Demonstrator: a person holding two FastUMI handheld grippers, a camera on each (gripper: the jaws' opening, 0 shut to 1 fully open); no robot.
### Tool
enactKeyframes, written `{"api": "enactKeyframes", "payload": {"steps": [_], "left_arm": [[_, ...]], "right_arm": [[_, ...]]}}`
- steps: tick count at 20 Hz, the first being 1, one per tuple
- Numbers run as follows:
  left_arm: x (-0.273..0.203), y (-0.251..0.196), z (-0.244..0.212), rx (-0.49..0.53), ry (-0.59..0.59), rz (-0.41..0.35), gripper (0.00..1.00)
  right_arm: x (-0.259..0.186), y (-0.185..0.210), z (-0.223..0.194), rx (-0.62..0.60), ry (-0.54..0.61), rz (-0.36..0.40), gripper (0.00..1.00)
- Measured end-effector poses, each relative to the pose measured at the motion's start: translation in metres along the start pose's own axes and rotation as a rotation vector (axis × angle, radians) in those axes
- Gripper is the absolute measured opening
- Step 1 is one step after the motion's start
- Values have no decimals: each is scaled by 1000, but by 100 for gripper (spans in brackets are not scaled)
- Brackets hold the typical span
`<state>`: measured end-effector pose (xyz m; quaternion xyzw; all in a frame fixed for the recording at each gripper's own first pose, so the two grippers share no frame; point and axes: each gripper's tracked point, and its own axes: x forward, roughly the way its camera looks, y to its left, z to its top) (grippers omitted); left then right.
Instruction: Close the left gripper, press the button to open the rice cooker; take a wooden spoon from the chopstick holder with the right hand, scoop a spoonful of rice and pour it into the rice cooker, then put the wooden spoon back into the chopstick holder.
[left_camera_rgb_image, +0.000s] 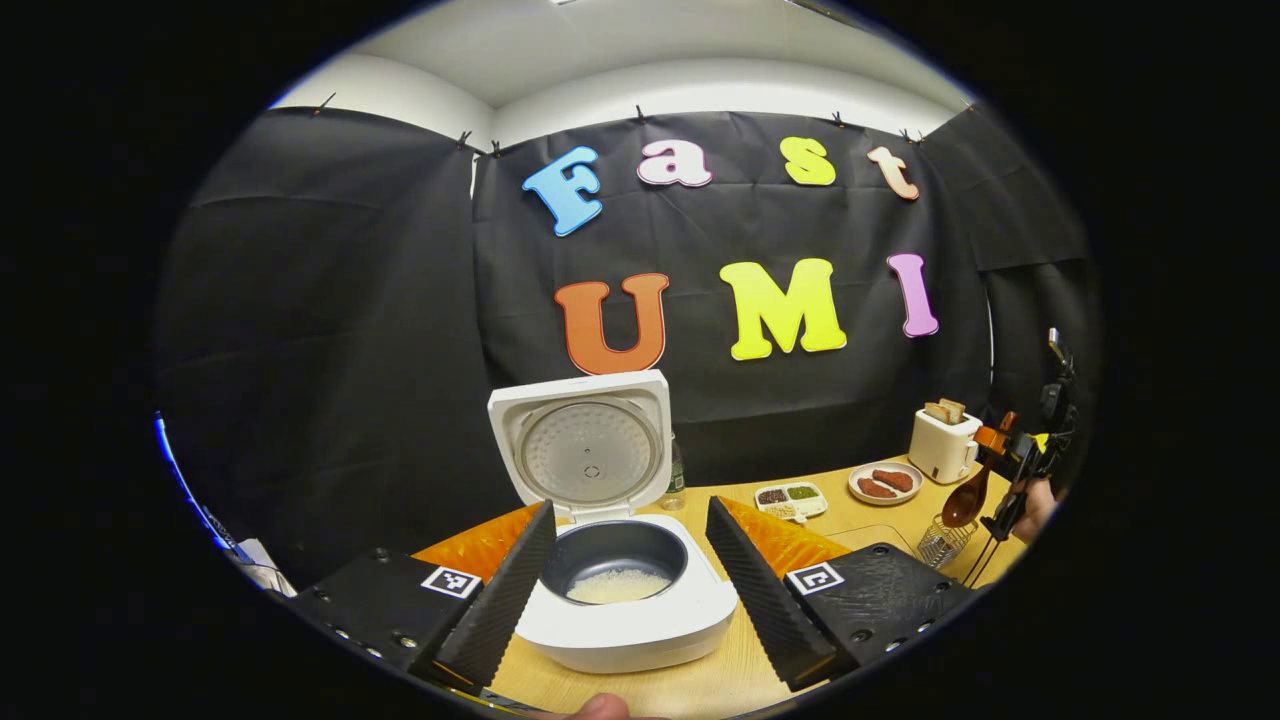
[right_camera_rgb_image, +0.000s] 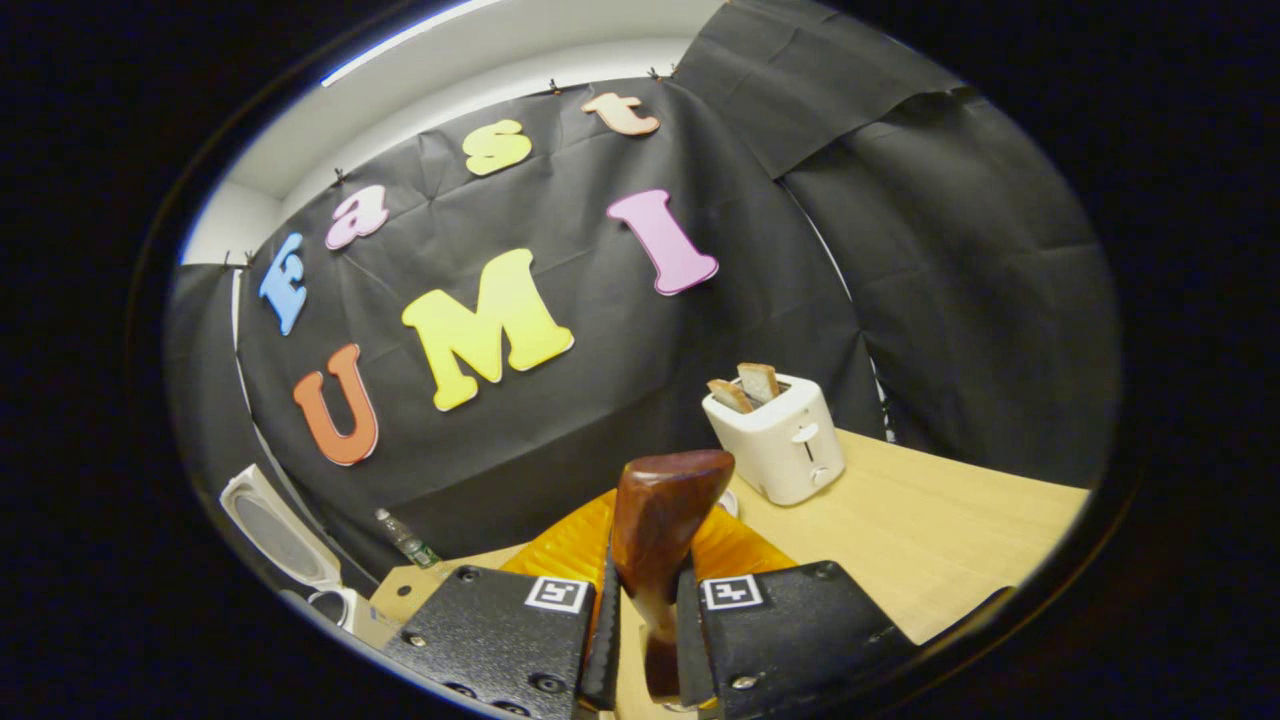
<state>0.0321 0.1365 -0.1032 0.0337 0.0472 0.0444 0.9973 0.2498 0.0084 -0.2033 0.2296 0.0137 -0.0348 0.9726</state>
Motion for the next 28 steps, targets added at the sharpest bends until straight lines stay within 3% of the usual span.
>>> {"api": "enactKeyframes", "payload": {"steps": [10,19,22,23,28], "left_arm": [[8,-20,-3,28,18,-29,96],[5,-23,-2,40,7,-35,96],[4,-20,-4,44,13,-33,95],[4,-19,-5,41,12,-33,95],[7,-12,-3,34,10,-28,96]], "right_arm": [[12,-46,-67,3,106,-77,28],[8,-60,-77,-60,180,-140,31],[1,-72,-75,-92,182,-188,96],[-2,-73,-70,-96,171,-194,100],[-27,-57,-42,-166,155,-189,98]]}}
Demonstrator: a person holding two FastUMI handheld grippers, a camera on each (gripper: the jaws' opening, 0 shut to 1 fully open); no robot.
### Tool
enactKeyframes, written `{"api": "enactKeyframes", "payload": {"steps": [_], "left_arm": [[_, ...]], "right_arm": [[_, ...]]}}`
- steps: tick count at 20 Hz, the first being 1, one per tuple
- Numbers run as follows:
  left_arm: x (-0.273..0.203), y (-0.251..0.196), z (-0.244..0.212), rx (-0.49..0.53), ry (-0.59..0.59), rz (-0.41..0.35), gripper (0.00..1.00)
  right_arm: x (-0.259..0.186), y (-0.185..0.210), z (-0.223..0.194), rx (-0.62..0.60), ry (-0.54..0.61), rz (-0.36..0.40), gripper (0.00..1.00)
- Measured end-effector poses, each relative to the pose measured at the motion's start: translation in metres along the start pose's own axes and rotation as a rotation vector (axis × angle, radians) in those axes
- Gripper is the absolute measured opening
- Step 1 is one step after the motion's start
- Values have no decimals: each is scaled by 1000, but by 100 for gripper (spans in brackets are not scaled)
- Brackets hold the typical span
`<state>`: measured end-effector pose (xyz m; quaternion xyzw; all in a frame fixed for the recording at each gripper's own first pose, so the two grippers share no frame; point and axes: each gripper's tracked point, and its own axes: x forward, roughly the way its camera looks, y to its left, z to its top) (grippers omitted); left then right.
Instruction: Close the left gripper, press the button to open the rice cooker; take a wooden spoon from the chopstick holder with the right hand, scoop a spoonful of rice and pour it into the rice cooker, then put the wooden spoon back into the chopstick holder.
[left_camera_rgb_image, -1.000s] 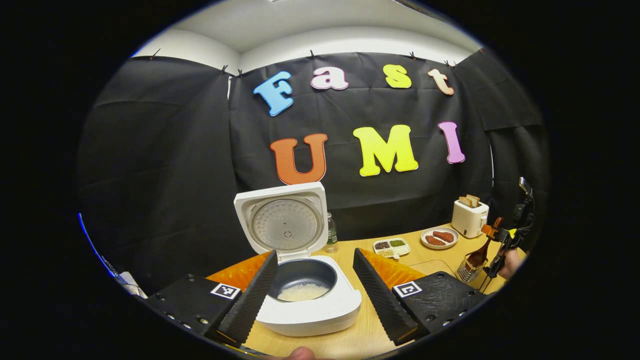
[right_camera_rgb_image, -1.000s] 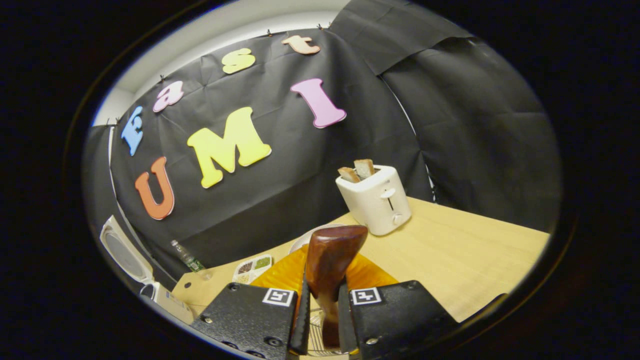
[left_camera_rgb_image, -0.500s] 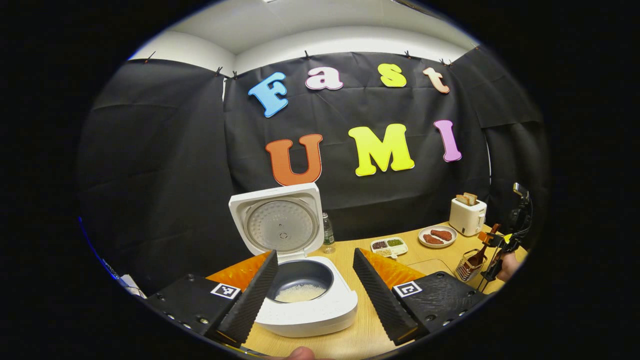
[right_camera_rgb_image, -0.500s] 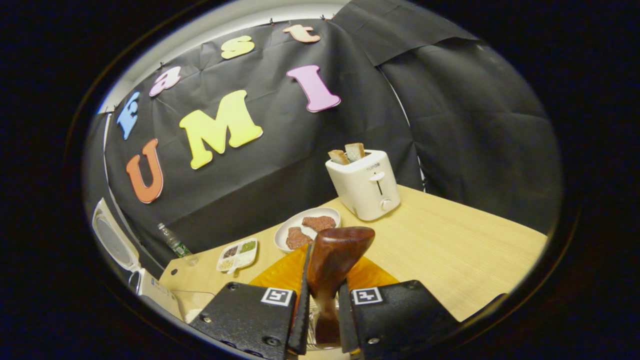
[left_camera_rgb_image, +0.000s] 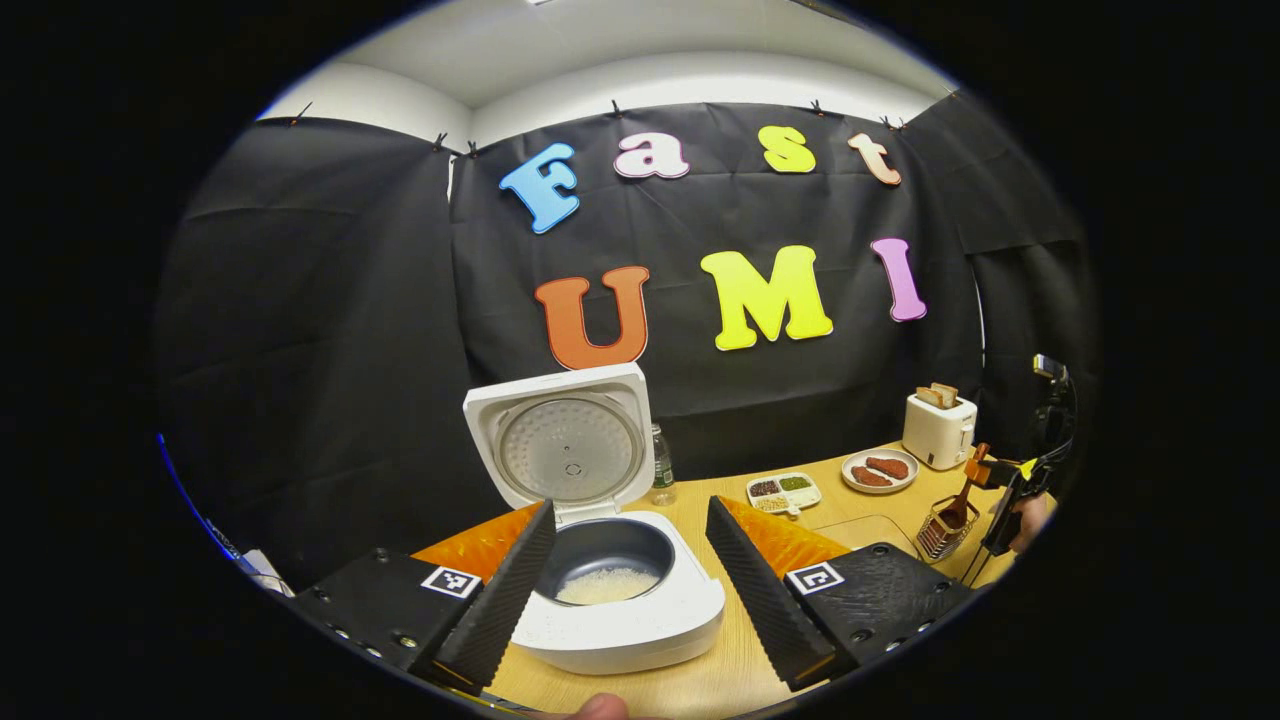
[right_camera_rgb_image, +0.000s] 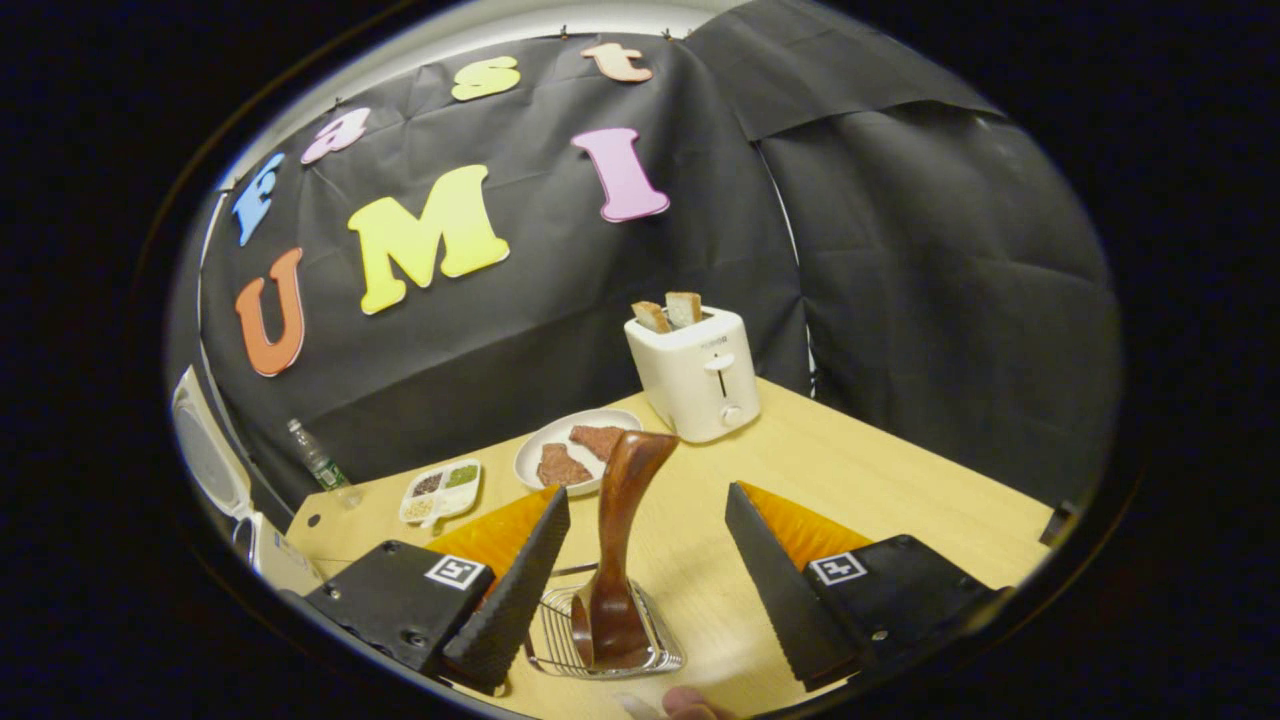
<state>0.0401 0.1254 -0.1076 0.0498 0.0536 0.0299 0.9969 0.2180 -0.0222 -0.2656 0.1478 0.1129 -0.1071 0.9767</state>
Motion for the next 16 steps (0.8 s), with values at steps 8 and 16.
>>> {"api": "enactKeyframes", "payload": {"steps": [8,16], "left_arm": [[5,14,12,-3,-21,6,95],[26,38,56,-9,-69,50,95]], "right_arm": [[-107,59,113,-260,-149,20,100],[-225,129,164,-374,-213,123,100]]}}
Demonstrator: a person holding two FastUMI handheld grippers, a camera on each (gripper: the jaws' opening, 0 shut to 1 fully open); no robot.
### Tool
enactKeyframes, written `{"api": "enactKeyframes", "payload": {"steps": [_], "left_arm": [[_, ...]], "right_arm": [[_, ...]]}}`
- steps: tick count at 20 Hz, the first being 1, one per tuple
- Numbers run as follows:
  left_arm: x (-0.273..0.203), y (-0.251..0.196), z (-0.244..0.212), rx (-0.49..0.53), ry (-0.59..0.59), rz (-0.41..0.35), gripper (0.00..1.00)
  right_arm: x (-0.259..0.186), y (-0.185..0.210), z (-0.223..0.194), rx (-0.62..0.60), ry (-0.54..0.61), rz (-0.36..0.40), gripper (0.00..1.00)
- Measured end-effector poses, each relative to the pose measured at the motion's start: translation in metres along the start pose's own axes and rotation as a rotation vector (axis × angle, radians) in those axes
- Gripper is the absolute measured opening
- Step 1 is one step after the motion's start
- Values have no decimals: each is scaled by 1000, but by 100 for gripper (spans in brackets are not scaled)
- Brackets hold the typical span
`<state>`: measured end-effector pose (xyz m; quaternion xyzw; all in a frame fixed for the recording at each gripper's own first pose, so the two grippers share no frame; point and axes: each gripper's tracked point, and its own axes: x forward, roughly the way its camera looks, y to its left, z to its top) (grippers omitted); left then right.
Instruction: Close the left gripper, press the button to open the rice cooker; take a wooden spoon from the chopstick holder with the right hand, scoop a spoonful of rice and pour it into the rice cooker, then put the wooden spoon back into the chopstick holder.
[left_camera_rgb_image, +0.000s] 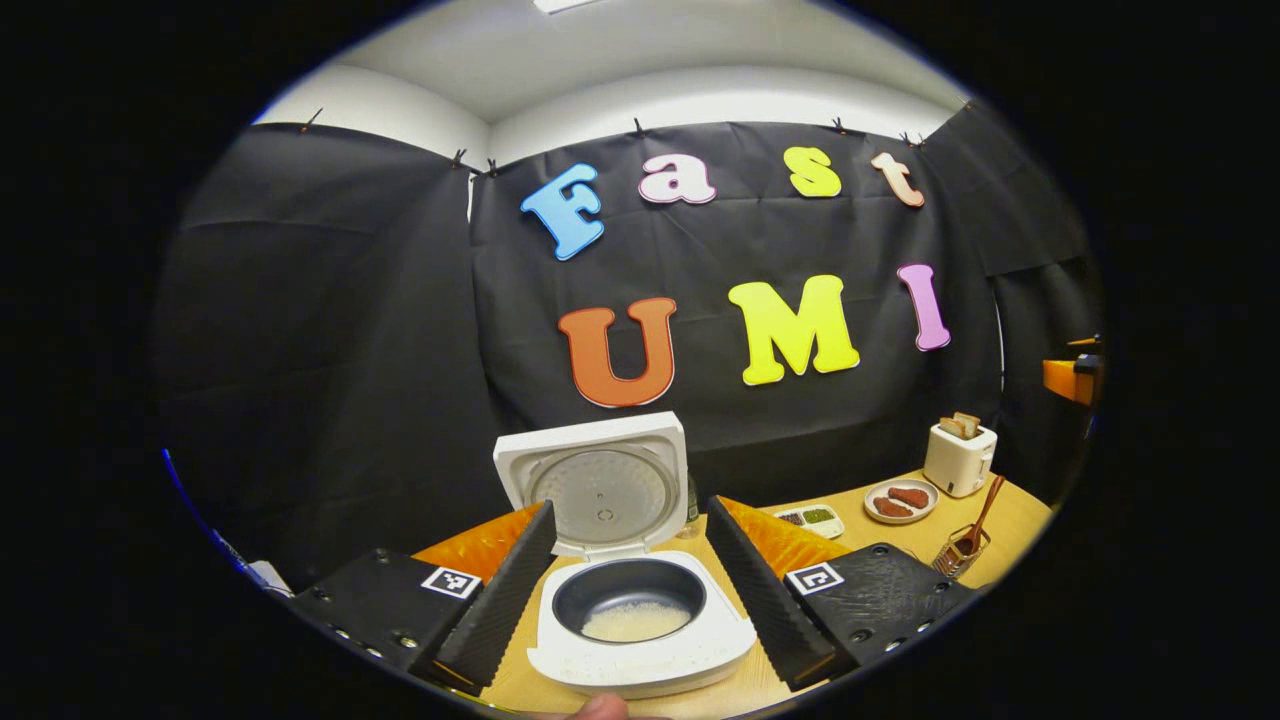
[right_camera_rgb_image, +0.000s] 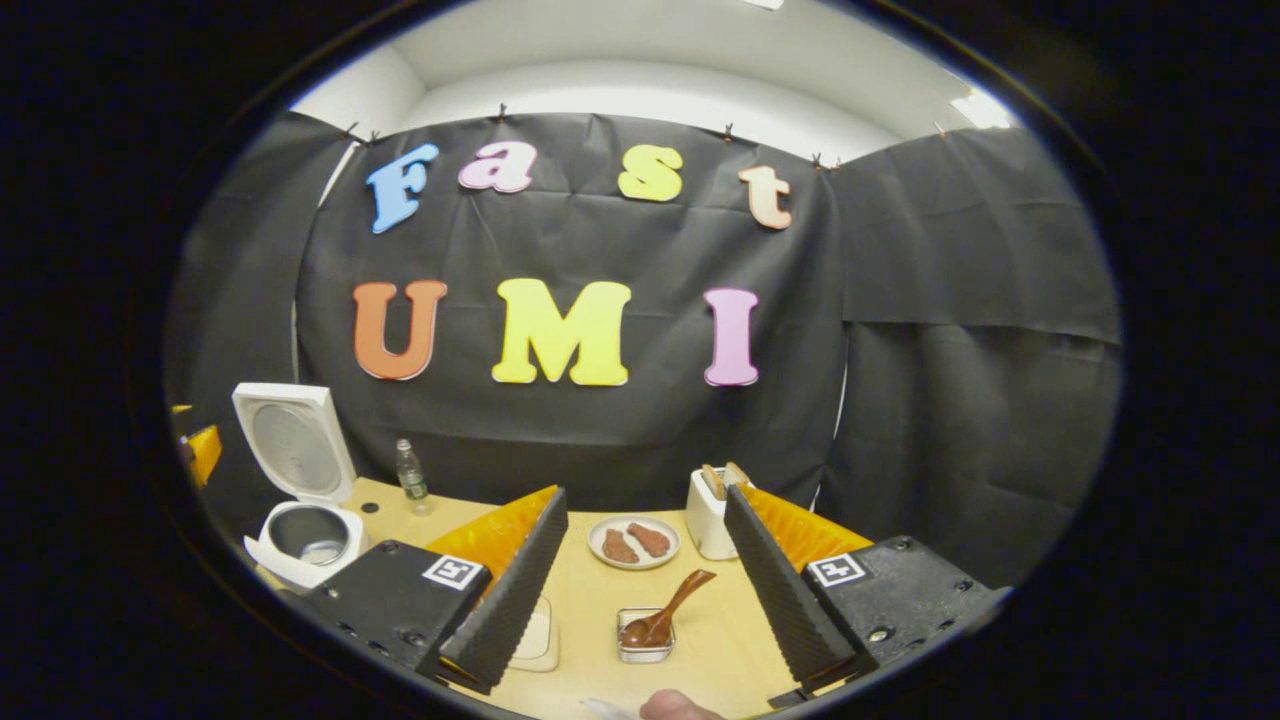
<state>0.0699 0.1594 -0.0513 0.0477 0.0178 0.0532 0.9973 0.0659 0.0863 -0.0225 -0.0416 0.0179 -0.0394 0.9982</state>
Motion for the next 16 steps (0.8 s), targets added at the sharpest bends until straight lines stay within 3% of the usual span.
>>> {"api": "enactKeyframes", "payload": {"steps": [5,10,16], "left_arm": [[42,8,40,-62,13,9,95],[110,43,88,-67,-22,97,95],[199,75,73,-116,160,156,95]], "right_arm": [[-32,19,-7,-16,39,54,100],[-41,20,-16,-23,73,68,100],[-45,26,-18,-46,98,93,100]]}}
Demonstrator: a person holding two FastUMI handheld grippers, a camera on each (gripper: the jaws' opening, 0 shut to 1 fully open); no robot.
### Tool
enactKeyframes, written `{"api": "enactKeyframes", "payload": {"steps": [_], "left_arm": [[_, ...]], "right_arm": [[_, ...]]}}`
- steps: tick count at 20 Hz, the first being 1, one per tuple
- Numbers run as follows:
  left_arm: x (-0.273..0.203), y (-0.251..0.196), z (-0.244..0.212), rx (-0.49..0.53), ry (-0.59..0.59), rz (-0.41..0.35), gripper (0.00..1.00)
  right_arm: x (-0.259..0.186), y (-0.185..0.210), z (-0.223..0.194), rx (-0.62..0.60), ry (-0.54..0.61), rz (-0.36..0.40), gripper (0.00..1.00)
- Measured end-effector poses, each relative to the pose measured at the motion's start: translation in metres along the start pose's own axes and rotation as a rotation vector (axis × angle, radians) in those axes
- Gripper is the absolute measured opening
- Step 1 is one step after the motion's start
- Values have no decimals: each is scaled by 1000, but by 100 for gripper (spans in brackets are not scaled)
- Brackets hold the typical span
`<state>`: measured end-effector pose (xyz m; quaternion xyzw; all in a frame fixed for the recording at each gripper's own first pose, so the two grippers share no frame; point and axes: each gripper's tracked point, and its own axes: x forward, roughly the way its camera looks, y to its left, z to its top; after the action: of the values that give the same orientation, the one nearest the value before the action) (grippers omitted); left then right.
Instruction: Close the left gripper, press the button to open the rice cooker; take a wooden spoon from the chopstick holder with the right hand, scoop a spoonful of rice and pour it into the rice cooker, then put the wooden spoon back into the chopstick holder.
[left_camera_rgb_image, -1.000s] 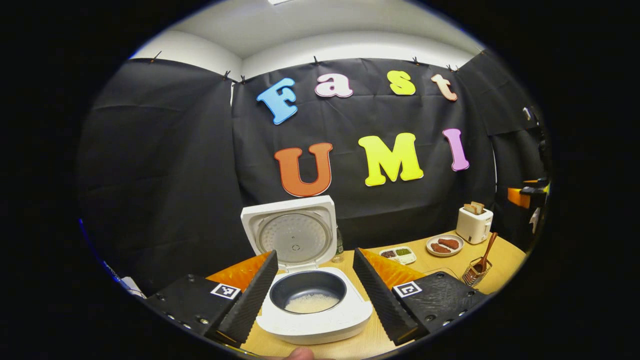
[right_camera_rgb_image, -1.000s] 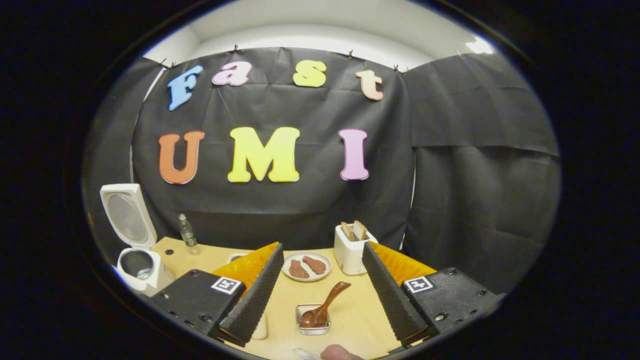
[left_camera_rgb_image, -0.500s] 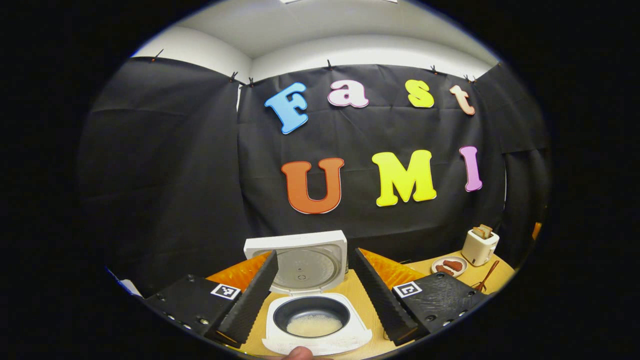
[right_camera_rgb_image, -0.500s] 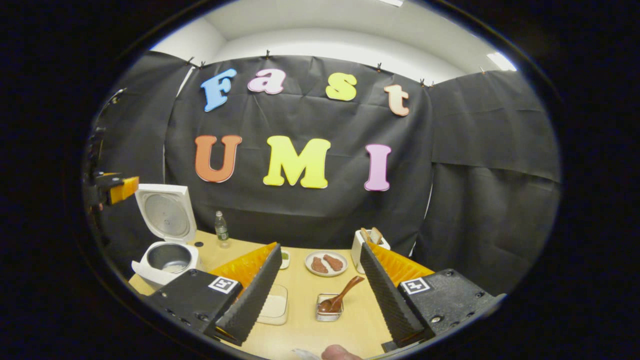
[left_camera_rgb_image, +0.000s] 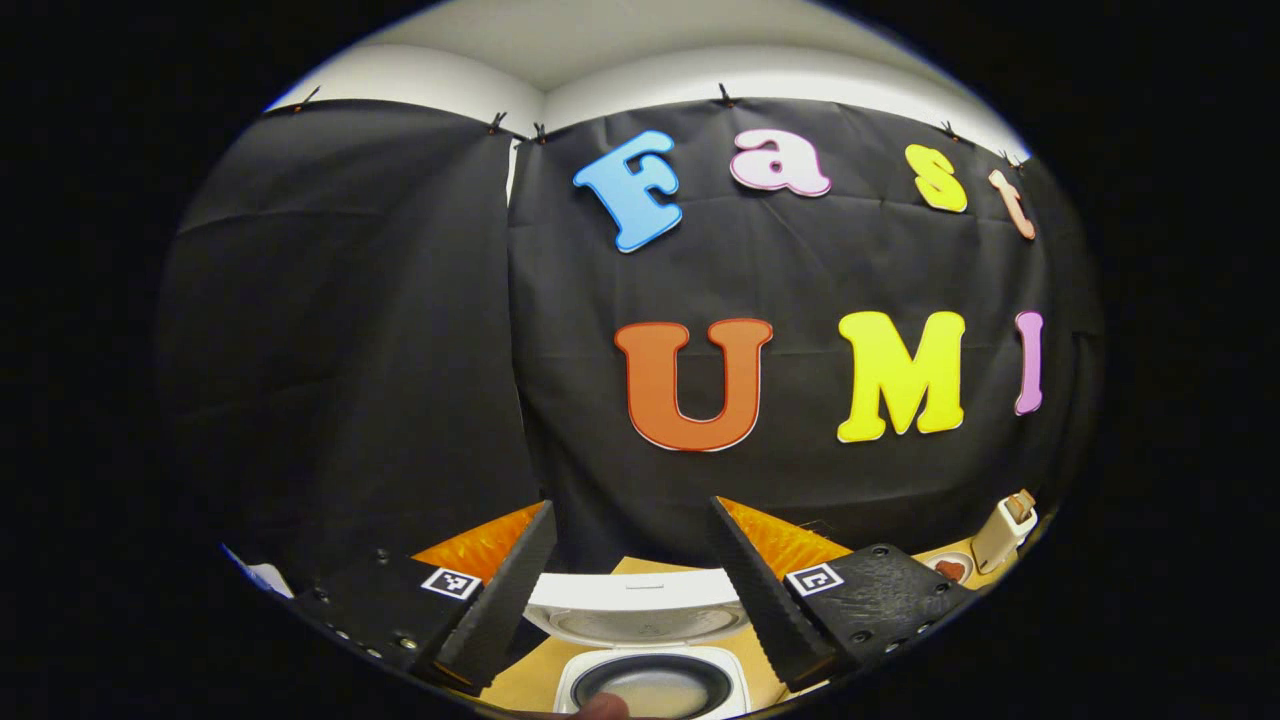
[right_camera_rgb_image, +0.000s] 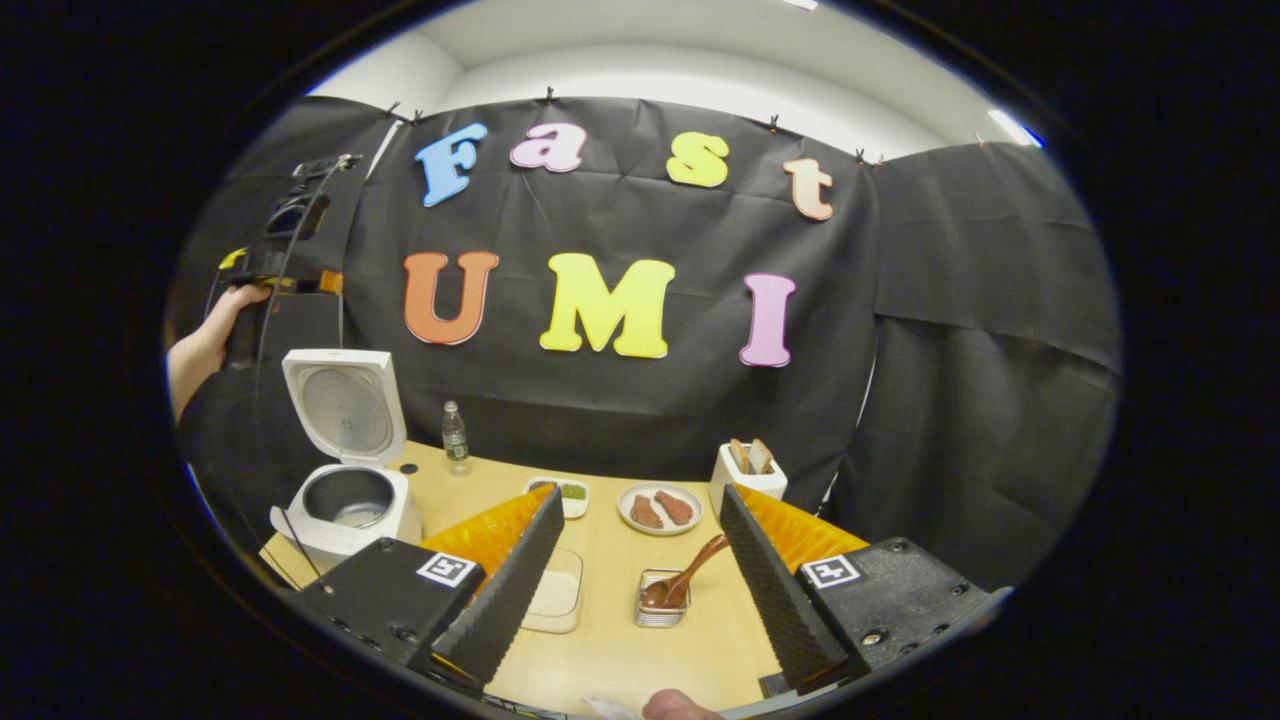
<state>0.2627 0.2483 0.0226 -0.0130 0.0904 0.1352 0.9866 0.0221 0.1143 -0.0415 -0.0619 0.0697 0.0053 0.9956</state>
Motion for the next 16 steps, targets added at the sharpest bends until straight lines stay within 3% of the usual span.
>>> {"api": "enactKeyframes", "payload": {"steps": [6,9,16], "left_arm": [[59,7,-63,-22,299,7,96],[53,7,-93,1,422,-2,95],[22,8,-101,21,442,-26,98]], "right_arm": [[0,4,-10,-9,38,17,100],[0,8,-12,-10,46,28,100],[2,13,-8,1,40,60,100]]}}
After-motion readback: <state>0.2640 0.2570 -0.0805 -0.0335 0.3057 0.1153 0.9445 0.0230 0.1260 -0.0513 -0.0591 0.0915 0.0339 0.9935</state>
